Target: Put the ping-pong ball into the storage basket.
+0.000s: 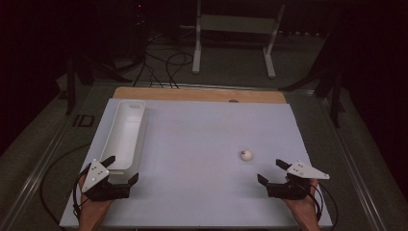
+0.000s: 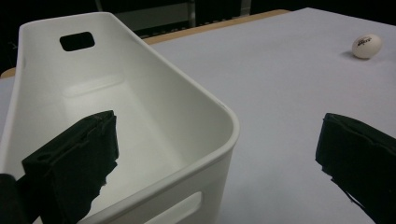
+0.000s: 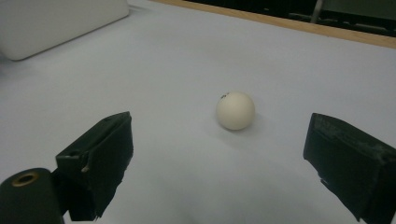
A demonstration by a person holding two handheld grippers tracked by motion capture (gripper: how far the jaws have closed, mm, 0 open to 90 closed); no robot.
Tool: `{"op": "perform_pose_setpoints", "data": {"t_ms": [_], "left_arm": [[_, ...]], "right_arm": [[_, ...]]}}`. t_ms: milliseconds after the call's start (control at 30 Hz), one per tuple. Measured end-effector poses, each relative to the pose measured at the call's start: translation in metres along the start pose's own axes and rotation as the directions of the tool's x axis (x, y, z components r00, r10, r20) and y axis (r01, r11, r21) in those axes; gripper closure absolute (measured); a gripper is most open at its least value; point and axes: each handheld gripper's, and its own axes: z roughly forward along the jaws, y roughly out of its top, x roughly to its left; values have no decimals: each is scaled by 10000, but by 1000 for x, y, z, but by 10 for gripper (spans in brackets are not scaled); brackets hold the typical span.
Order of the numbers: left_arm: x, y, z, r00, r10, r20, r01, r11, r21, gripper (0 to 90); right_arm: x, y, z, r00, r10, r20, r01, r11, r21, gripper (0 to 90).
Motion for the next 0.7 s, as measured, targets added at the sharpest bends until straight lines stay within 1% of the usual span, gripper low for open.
{"op": "perform_pose_setpoints", "data": {"t_ms": [167, 267, 400, 467, 700], "left_arm": [[0, 0, 0, 10000, 41, -26, -41, 10000, 18, 0], [0, 0, 0, 10000, 30, -18, -30, 10000, 7, 0], [0, 0, 0, 10000, 40, -22, -40, 10000, 1, 0], [0, 0, 0, 10000, 30, -10, -30, 10000, -12, 0], [0, 0, 0, 10000, 27, 19, -27, 10000, -19, 0]], "right_arm": [[0, 3, 1, 10000, -8, 67, 8, 9999, 115, 81], [-1, 4, 3, 10000, 48, 54, -49, 9996, 272, 81], [-1, 6, 6, 10000, 8, 33, -10, 9992, 393, 81], [-1, 8, 6, 10000, 71, -11, -70, 9993, 376, 82], [0, 16, 9, 10000, -27, 0, 27, 9992, 410, 82]]}}
